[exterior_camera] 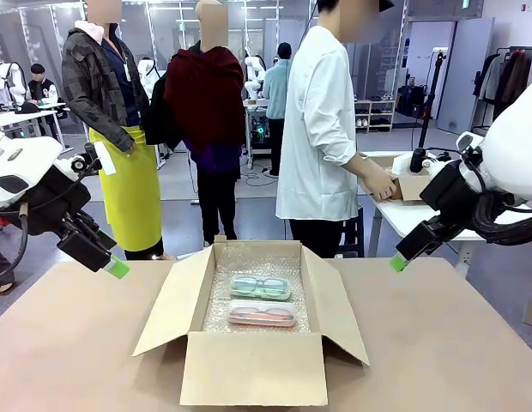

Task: Pack the glasses set securely to prepare it for shipping.
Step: Position the Package Box on the left side of the table.

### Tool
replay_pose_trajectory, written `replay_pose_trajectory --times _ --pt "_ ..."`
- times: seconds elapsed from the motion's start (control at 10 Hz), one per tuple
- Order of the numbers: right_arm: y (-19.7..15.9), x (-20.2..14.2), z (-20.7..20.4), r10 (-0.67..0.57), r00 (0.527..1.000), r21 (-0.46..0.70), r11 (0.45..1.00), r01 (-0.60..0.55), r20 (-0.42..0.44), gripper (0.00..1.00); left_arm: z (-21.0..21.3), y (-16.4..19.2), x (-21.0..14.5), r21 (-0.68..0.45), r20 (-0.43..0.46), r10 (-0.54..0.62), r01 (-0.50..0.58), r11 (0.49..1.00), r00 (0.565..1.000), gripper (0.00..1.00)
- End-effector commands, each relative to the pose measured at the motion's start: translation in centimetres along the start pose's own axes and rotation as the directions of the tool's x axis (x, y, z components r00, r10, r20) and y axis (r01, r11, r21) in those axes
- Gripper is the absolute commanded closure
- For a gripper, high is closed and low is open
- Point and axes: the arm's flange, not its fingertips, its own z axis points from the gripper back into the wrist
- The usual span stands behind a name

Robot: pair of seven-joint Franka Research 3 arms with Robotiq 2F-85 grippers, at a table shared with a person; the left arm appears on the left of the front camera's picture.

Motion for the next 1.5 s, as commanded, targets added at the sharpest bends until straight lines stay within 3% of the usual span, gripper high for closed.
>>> replay_pose_trajectory --times 0.0,0.1,0.2,0.3,0.4,0.5,0.7,1.1,1.2,1.3,1.4 --pt "-0.1 0.0 -0.2 0.000 1.000 -0.005 1.000 0.000 0.006 0.00 0.0 0.0 -0.1 -0.012 0.017 -0.002 0.002 1.000 1.000 0.00" --pt "-0.1 0.0 -0.2 0.000 1.000 -0.005 1.000 0.000 0.006 0.00 0.0 0.0 0.0 0.000 0.000 0.000 0.000 1.000 1.000 0.00" --pt "-0.1 0.0 -0.2 0.000 1.000 -0.005 1.000 0.000 0.006 0.00 0.7 2.6 1.1 -0.108 0.027 0.139 -0.135 0.985 0.990 0.00" --pt "-0.1 0.0 -0.2 0.000 1.000 -0.005 1.000 0.000 0.006 0.00 0.1 5.8 0.5 -0.330 0.054 0.262 -0.230 0.915 0.963 0.00" --pt "-0.1 0.0 -0.2 0.000 1.000 -0.005 1.000 0.000 0.006 0.00 -0.2 8.2 -0.9 -0.267 0.080 0.295 -0.265 0.927 0.952 0.00" --pt "-0.1 0.0 -0.2 0.000 1.000 -0.005 1.000 0.000 0.006 0.00 -0.6 10.2 -2.5 -0.287 0.098 0.355 -0.315 0.905 0.930 0.00" --pt "-0.1 0.0 -0.2 0.000 1.000 -0.005 1.000 0.000 0.006 0.00 -3.6 14.1 -6.6 -0.448 0.116 0.531 -0.433 0.782 0.839 0.00" --pt "-0.1 0.0 -0.2 0.000 1.000 -0.005 1.000 0.000 0.006 0.00 -10.3 18.2 -12.2 -0.586 0.066 0.698 -0.538 0.606 0.713 0.00" --pt "-0.1 0.0 -0.2 0.000 1.000 -0.005 1.000 0.000 0.006 0.00 -12.5 18.9 -13.7 -0.638 0.045 0.745 -0.555 0.535 0.666 0.00" --pt "-0.1 0.0 -0.2 0.000 1.000 -0.005 1.000 0.000 0.006 0.00 -13.6 19.8 -14.6 -0.593 0.045 0.752 -0.588 0.550 0.658 0.00" --pt "-0.1 0.0 -0.2 0.000 1.000 -0.005 1.000 0.000 0.006 0.00 -14.2 20.4 -15.0 -0.601 0.032 0.764 -0.599 0.530 0.644 0.00"
